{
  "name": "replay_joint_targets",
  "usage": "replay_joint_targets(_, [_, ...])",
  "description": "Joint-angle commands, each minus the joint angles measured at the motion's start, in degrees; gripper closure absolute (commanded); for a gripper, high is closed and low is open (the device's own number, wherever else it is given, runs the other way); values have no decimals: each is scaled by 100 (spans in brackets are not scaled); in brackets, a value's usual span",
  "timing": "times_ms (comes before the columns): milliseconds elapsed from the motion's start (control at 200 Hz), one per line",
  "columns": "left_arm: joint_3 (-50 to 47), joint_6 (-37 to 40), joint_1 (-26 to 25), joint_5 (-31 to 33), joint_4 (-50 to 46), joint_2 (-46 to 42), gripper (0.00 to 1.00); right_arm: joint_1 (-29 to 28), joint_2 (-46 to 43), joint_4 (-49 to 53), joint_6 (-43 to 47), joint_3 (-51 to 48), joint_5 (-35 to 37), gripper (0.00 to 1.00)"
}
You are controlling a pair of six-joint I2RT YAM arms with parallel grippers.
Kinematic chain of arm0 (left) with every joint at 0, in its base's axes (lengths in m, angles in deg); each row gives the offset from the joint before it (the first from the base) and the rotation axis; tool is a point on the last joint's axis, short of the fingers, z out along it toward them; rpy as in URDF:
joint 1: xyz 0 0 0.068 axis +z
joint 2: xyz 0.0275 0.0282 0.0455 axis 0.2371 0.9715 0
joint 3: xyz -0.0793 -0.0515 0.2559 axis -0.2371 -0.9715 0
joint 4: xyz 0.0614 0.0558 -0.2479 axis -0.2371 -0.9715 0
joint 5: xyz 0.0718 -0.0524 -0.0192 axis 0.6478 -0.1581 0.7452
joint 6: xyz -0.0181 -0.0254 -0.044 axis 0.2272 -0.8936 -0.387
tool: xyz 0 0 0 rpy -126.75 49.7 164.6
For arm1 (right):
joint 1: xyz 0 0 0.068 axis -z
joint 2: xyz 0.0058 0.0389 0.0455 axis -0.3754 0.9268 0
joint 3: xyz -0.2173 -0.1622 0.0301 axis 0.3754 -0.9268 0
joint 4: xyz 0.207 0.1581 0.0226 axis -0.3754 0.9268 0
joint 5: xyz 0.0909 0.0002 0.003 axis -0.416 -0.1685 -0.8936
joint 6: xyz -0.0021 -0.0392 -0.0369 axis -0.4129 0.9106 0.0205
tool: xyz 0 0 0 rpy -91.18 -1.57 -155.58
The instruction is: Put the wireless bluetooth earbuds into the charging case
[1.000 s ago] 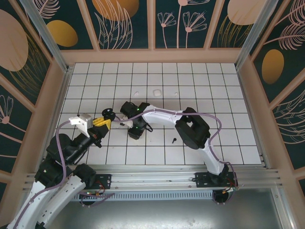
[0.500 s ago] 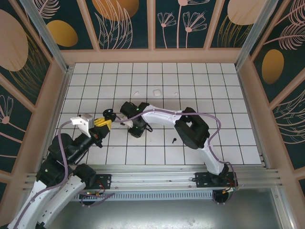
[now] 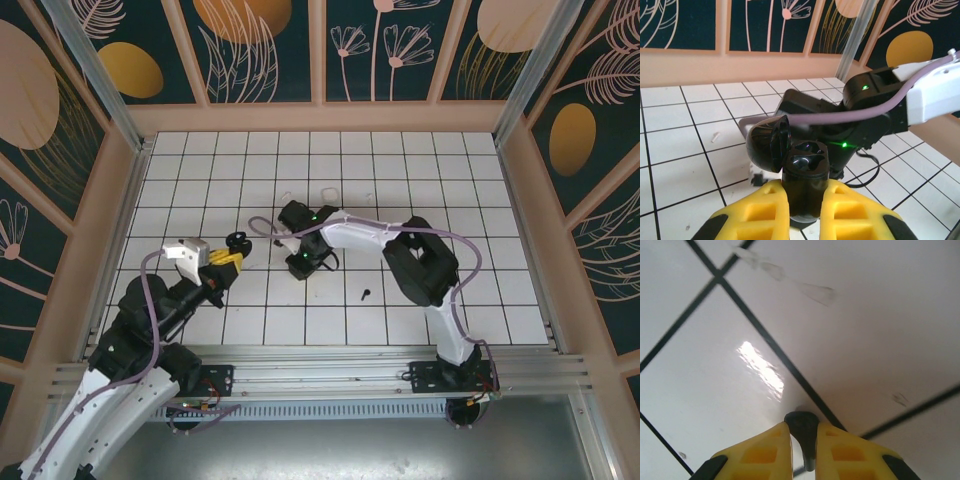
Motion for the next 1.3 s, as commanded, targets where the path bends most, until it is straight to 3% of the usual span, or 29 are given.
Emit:
replay_joint_targets(0, [27, -44, -14, -141, 342, 88, 95, 114, -521, -401, -401, -359, -240, 85])
replay_joint_targets(571, [-315, -303, -19, -531, 1011, 585, 95, 815, -2159, -1734, -1331, -1578, -614, 86])
replay_joint_targets(1296, [-762, -784, -19, -935, 2245, 1425, 95, 1162, -3638, -2309, -1578, -2416, -1042, 86])
